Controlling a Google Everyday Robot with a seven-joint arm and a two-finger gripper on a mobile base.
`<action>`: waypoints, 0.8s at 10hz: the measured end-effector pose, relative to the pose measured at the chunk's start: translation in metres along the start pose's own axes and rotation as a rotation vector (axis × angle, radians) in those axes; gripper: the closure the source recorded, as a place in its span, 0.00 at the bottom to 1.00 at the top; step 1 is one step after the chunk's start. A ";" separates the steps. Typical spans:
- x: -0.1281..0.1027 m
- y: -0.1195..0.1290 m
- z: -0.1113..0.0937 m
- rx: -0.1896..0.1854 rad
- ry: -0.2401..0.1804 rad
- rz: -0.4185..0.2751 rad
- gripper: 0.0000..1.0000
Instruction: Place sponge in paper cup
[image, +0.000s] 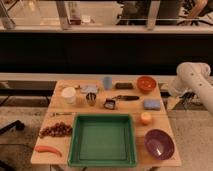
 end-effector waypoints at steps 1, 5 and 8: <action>-0.003 -0.006 0.013 0.018 0.000 -0.033 0.20; -0.014 -0.014 0.043 0.058 0.005 -0.076 0.20; -0.011 -0.016 0.052 0.070 -0.011 -0.008 0.20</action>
